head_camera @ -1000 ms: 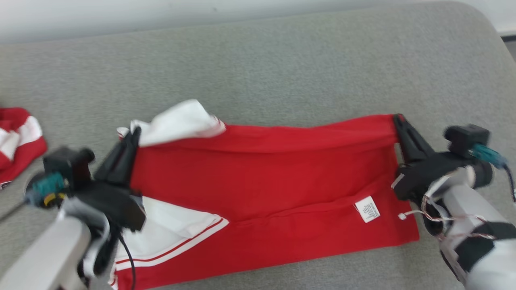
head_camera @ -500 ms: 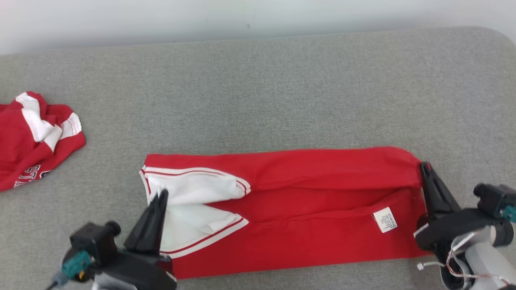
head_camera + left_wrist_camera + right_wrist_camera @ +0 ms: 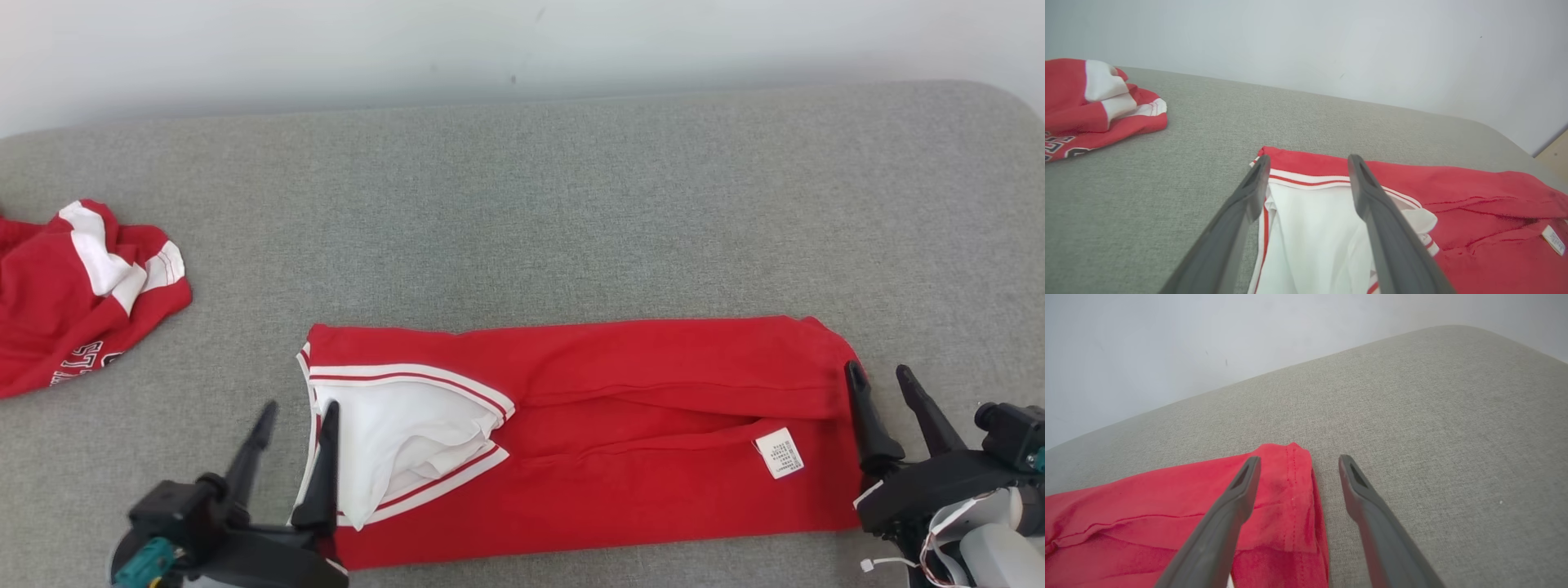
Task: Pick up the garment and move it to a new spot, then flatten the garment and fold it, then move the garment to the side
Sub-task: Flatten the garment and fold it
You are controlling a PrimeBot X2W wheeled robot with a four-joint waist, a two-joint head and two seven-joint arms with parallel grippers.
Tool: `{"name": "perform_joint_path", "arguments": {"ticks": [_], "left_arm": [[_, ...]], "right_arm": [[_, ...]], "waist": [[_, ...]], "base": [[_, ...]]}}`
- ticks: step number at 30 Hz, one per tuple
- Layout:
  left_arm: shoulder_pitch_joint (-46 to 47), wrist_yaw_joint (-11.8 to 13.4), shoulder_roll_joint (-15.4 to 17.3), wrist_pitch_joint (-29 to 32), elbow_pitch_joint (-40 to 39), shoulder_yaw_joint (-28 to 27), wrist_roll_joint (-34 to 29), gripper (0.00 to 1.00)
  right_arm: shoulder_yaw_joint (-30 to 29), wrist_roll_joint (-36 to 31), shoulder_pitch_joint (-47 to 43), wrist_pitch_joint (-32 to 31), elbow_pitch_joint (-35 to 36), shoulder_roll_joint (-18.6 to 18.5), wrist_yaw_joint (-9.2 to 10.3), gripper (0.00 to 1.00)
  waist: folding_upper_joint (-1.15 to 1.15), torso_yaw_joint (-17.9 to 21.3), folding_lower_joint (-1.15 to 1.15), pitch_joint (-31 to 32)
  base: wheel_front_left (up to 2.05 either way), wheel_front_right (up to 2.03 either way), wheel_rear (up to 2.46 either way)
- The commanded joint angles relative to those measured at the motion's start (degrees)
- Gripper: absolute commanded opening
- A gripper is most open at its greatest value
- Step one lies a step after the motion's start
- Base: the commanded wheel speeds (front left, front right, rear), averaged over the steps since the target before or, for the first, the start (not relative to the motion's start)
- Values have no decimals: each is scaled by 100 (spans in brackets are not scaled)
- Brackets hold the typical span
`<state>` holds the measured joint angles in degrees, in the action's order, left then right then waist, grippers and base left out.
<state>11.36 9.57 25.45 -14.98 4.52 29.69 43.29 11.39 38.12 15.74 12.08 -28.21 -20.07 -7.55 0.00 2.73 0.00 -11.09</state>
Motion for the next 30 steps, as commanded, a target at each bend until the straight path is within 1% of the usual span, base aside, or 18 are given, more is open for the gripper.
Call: {"name": "perform_joint_path", "arguments": {"ticks": [1,3,4,6,7,8,9,10,11,14,15,16,19,24,29,30], "left_arm": [[-142,-9,-116,-25,-99,-276,-245,100],[-228,-1,-292,-23,-257,-701,-555,100],[-318,-33,-413,-23,-325,-923,-693,100],[-459,-94,-556,-23,-409,-1288,-1030,100],[-520,-137,-610,-23,-430,-1400,-1228,100],[-520,-137,-610,-23,-430,-1400,-1228,100],[-619,-197,-744,-23,-441,-1628,-1511,100],[-619,-197,-744,-23,-441,-1628,-1511,100],[-708,-268,-879,-24,-403,-1846,-1713,100],[-815,-377,-1001,-24,-299,-2065,-2061,100],[-847,-410,-1079,-24,-270,-2157,-2120,100],[-847,-410,-1079,-24,-270,-2157,-2120,100],[-934,-526,-1242,-24,-167,-2403,-2275,100],[-1030,-792,-1553,-24,-8,-2698,-2506,100],[-1071,-1023,-1788,-25,122,-2920,-2726,100],[-1076,-1065,-1822,-25,146,-2963,-2761,100]], "right_arm": [[-55,-67,-25,-43,48,-25,14,100],[-98,-110,-12,-108,62,-43,14,100],[-117,-121,5,-150,60,-44,14,100],[-130,-174,27,-256,-1,-49,14,100],[-142,-192,42,-304,-30,-40,14,100],[-142,-192,42,-304,-30,-40,14,100],[-157,-206,54,-428,-131,-14,14,100],[-157,-206,54,-428,-131,-14,14,100],[-185,-244,76,-523,-250,-1,14,100],[-199,-268,128,-664,-463,51,14,100],[-210,-281,138,-715,-549,67,14,100],[-210,-281,138,-715,-549,67,14,100],[-213,-303,195,-807,-797,101,14,100],[-155,-276,274,-921,-1172,182,14,100],[-53,-247,316,-980,-1552,284,14,100],[-21,-229,327,-983,-1607,307,14,98]], "waist": [[0,-3,0,24],[0,-9,0,60],[0,-13,0,72],[0,-31,0,122],[0,-41,0,146],[0,-41,0,146],[0,-71,0,190],[0,-71,0,190],[0,-106,0,228],[0,-144,0,275],[0,-156,0,288],[0,-156,0,288],[0,-194,0,311],[0,-267,0,334],[0,-322,0,363],[0,-329,0,370]], "base": [[0,0,0],[0,0,0],[0,0,0],[0,0,0],[0,0,0],[0,0,0],[0,0,0],[0,0,0],[0,0,0],[0,0,0],[0,0,0],[0,0,0],[0,0,0],[0,0,0],[0,0,0],[0,0,0]]}}
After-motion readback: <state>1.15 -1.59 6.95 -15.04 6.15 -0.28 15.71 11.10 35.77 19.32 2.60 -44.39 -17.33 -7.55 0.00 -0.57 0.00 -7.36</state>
